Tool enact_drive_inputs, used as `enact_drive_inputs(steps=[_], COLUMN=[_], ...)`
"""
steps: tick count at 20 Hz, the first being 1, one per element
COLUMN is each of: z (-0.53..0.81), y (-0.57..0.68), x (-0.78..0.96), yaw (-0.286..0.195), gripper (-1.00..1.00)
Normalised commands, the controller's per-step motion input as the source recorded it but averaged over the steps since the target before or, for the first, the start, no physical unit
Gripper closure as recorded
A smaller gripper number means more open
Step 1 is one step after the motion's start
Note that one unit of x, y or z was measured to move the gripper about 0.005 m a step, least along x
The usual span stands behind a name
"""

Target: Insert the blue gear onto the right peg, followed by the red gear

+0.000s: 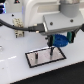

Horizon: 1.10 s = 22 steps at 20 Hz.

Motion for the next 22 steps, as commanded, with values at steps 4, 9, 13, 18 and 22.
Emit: enact_drive_inputs(steps=[4, 9, 13, 18, 22], z=[-0.06, -0.03, 0.15, 0.31, 0.27], y=[-0.10, -0.09, -0.02, -0.03, -0.05], x=[0.31, 0.05, 0.02, 0.05, 0.03], yaw=[0.000, 0.000, 0.000, 0.000, 0.000], gripper=[1.00, 1.00, 1.00, 1.00, 1.00])
